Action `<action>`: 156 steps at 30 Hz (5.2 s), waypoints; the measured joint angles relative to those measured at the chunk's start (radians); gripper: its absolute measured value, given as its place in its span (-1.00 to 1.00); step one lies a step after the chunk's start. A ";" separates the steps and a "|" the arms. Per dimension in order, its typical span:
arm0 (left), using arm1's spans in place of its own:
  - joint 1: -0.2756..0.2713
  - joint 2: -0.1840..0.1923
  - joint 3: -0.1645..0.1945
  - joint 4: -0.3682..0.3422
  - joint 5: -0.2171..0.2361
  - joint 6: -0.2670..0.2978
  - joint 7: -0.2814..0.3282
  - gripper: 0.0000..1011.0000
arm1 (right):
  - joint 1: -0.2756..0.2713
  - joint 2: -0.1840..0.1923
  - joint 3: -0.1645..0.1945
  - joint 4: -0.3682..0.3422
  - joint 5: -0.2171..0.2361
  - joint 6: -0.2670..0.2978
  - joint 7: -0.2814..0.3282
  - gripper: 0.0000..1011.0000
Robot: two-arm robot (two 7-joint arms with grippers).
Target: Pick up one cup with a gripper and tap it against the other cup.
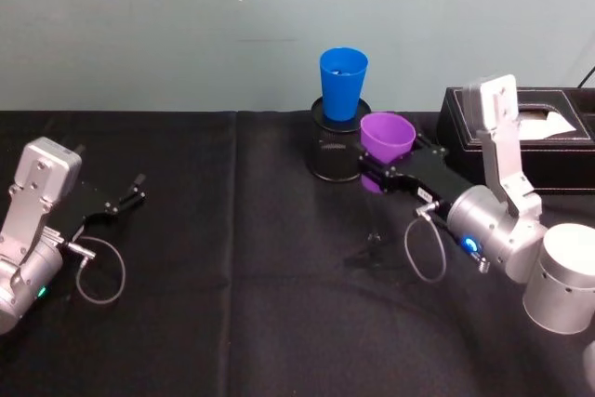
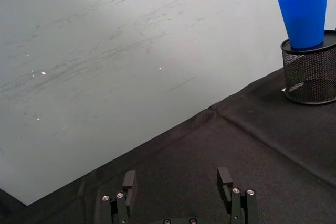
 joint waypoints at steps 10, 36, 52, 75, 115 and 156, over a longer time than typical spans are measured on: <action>0.000 0.000 0.000 0.000 0.000 0.000 0.000 0.98 | 0.068 -0.045 0.013 0.071 -0.017 0.029 -0.001 0.41; 0.000 0.000 0.000 0.000 0.000 0.000 0.000 0.98 | 0.217 -0.119 -0.013 0.246 -0.041 0.067 0.025 0.41; 0.000 0.000 0.000 0.000 0.000 0.000 0.000 0.98 | 0.232 -0.131 -0.010 0.262 -0.055 0.061 0.024 0.41; 0.000 0.000 0.000 0.000 0.000 0.000 0.000 0.98 | 0.232 -0.130 -0.011 0.262 -0.054 0.061 0.024 0.41; 0.000 0.000 0.000 0.000 0.000 0.000 0.000 0.98 | 0.232 -0.130 -0.011 0.262 -0.053 0.061 0.024 0.41; 0.000 0.000 0.000 0.000 0.000 0.000 0.000 0.98 | 0.232 -0.130 -0.011 0.262 -0.053 0.061 0.024 0.41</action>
